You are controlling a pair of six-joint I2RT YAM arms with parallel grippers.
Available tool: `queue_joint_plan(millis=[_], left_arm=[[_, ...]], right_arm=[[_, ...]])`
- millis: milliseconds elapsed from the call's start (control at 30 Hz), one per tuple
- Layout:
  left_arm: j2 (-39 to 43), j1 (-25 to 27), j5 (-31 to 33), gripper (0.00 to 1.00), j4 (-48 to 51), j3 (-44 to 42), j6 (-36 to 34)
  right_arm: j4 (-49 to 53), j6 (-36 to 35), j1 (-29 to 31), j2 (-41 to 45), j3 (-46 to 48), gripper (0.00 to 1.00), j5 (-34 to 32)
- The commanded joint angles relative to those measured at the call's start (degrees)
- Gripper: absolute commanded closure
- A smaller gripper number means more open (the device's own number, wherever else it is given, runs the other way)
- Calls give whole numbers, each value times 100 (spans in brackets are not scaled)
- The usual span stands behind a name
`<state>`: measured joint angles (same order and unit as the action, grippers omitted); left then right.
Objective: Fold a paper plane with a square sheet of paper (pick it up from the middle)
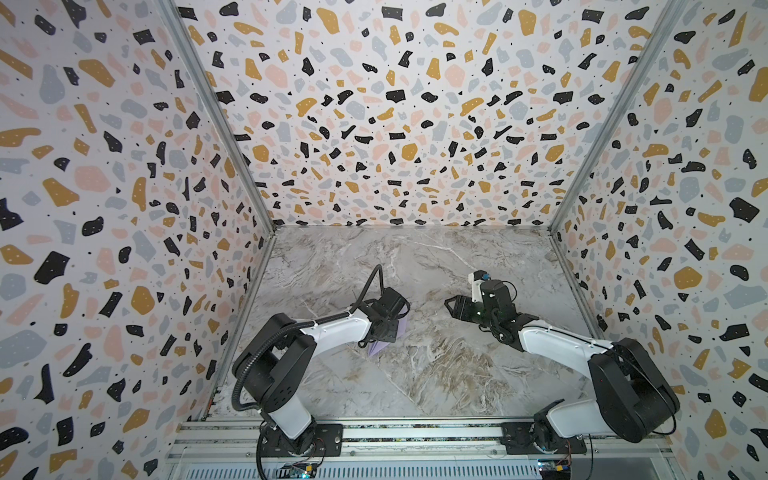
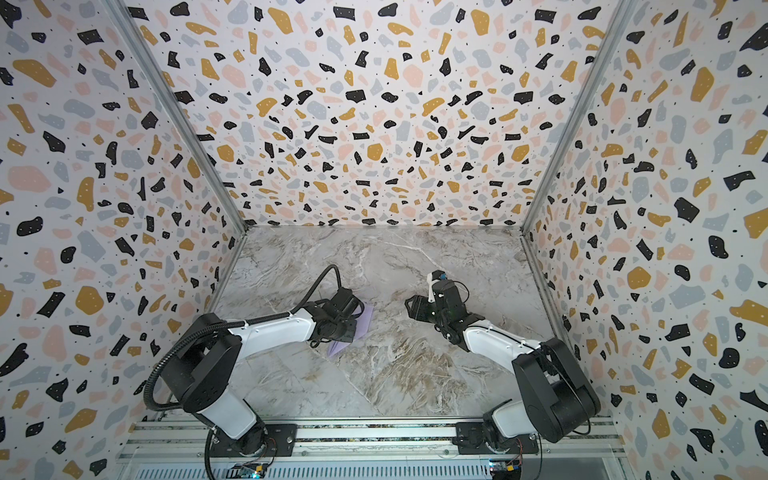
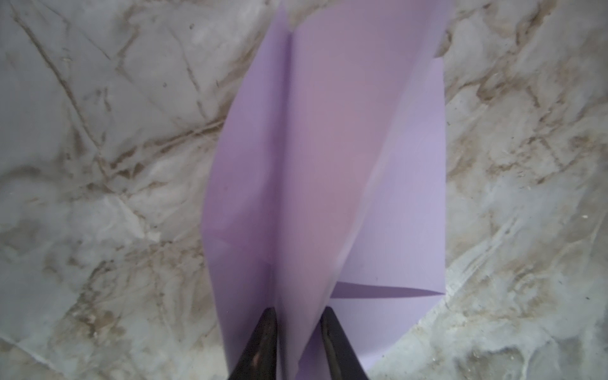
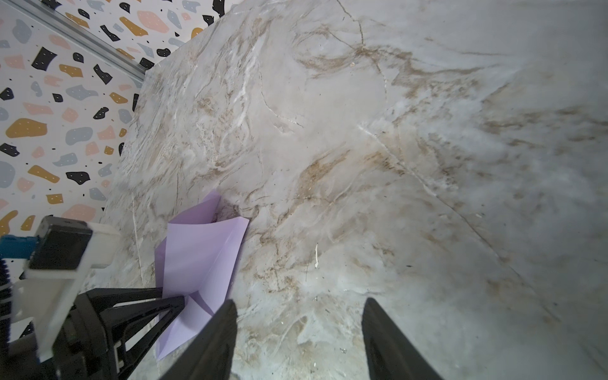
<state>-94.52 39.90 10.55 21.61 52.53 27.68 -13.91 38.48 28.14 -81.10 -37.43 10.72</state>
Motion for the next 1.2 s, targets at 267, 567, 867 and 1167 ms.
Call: queue_joint_plan(millis=[267, 567, 867, 1167], left_arm=[[-204, -44, -110, 81, -68, -41, -54], [-128, -57, -56, 90, -36, 20, -143], [92, -354, 103, 98, -582, 311, 172], [-1224, -536, 270, 95, -604, 1520, 280]], right_arm=[[56, 10, -2, -7, 8, 38, 31], [61, 37, -2, 5, 20, 38, 10], [32, 20, -65, 42, -1, 38, -36], [11, -6, -126, 147, 42, 38, -26]])
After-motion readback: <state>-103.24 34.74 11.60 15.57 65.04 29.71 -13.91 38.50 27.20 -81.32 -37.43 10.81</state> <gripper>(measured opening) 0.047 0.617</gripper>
